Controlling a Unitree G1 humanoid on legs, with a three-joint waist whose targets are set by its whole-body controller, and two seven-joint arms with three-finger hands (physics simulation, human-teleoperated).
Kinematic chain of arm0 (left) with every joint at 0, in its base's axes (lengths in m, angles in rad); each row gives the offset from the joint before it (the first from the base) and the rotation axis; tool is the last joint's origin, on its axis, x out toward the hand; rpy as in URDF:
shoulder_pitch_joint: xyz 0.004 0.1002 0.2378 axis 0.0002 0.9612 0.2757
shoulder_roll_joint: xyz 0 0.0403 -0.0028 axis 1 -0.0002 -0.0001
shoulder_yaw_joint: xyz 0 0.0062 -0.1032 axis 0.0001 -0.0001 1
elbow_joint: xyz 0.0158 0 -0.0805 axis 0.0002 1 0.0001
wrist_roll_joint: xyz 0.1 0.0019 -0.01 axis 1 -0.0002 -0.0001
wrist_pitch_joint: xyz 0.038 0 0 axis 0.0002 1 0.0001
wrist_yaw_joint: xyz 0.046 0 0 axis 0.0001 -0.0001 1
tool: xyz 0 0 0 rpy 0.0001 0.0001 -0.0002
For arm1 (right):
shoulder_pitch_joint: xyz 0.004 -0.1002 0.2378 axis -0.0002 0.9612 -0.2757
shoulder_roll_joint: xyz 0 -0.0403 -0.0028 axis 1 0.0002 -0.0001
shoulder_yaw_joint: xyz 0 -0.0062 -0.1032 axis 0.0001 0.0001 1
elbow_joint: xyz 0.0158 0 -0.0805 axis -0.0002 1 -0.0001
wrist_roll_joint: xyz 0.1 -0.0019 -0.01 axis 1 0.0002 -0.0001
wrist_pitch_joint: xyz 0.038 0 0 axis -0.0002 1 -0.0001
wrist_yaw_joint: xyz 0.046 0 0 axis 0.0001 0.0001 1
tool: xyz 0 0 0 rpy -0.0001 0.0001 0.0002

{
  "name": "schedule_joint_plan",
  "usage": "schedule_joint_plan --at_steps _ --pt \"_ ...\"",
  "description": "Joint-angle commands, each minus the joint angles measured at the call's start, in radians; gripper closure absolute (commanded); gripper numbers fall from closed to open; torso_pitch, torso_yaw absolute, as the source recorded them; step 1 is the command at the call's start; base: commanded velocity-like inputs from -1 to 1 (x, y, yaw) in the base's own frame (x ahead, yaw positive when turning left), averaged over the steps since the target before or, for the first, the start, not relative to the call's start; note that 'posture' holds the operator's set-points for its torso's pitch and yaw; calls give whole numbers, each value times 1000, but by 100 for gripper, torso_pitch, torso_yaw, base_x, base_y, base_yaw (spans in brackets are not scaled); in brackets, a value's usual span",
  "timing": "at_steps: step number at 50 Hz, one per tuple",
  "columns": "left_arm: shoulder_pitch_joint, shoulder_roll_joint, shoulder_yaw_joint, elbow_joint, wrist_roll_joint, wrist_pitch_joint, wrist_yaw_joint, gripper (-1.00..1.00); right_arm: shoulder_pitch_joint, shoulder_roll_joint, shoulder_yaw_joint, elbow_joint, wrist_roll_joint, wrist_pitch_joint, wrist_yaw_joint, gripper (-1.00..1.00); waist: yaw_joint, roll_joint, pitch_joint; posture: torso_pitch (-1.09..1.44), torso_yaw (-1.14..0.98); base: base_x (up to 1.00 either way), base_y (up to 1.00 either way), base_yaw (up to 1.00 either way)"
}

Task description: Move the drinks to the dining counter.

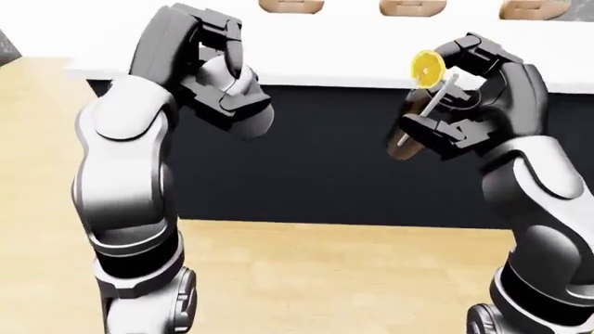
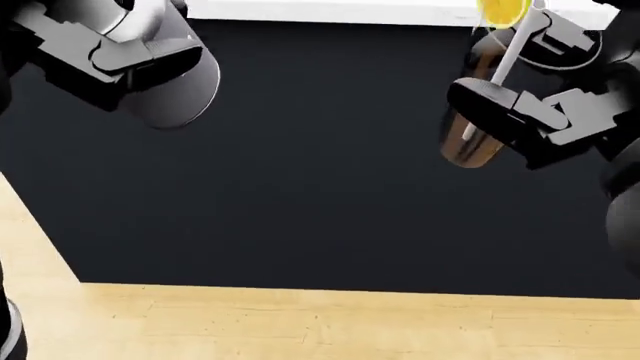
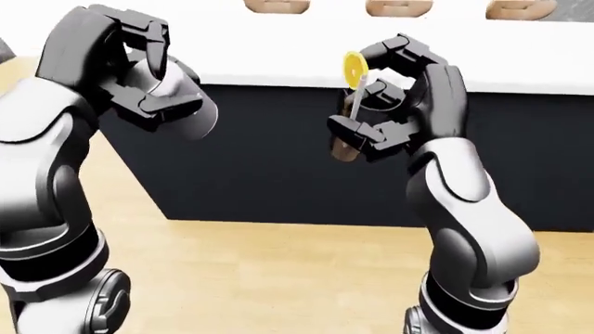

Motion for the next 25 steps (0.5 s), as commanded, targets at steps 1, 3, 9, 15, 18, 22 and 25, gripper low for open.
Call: schedule_joint_plan --at_steps 1,3,9,15,18,22,25 --pt "-29 4 3 -6 9 -13 9 100 -47 -21 -32 -35 7 -11 -4 100 2 3 -36 0 0 0 0 0" --pt "-30 3 5 -4 9 -15 10 100 -48 -21 -33 -33 8 -13 -5 100 11 15 -74 0 0 15 0 0" --pt "-32 0 2 -3 9 -14 12 100 -48 -24 -32 -31 11 -19 -6 100 35 18 -32 0 0 46 -5 0" --pt "-30 0 2 2 11 -21 12 100 -59 -33 -36 -42 19 2 -12 100 45 -49 -40 0 0 47 -5 0" --pt "-44 2 1 9 12 -17 10 100 -60 -38 -39 -42 19 4 -12 100 42 -75 1 0 0 43 -3 0" --pt "-45 4 1 5 14 -13 6 100 -69 -42 -44 -55 29 15 -13 99 37 -69 0 0 0 0 0 0" --pt "-55 9 3 4 15 -6 2 100 -81 -51 -51 -58 43 23 -21 100 28 -43 13 0 0 0 0 0"
